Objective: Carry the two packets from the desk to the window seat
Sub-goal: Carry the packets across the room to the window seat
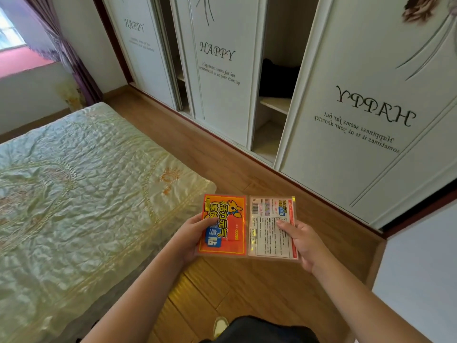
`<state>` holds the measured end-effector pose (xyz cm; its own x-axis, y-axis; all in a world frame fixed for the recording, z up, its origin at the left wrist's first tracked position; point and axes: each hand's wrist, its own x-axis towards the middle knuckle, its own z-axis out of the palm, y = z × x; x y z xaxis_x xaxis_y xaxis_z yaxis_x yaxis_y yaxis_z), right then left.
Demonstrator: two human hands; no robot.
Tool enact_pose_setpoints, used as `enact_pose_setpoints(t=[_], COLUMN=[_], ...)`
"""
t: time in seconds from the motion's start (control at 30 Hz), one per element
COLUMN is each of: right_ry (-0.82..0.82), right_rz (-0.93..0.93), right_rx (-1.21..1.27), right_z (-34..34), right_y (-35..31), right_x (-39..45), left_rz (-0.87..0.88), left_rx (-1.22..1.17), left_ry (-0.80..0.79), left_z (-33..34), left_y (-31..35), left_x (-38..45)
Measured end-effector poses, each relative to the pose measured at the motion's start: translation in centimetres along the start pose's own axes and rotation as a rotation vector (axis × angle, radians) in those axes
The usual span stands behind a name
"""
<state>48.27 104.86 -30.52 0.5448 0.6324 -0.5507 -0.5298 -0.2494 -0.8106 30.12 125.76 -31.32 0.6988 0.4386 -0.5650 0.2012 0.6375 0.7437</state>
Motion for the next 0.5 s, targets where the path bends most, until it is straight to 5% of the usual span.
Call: enact_pose_setpoints(t=[0.5], right_ry=[0.001], right_rz=[0.041], right_rx=[0.093], right_z=[-3.8], right_y=[-8.3], right_x=[14.0], left_rz=[-0.043], left_rx=[0.081], left_ry=[0.030], left_z=[4.1], left_y=[8.4], left_x=[14.9])
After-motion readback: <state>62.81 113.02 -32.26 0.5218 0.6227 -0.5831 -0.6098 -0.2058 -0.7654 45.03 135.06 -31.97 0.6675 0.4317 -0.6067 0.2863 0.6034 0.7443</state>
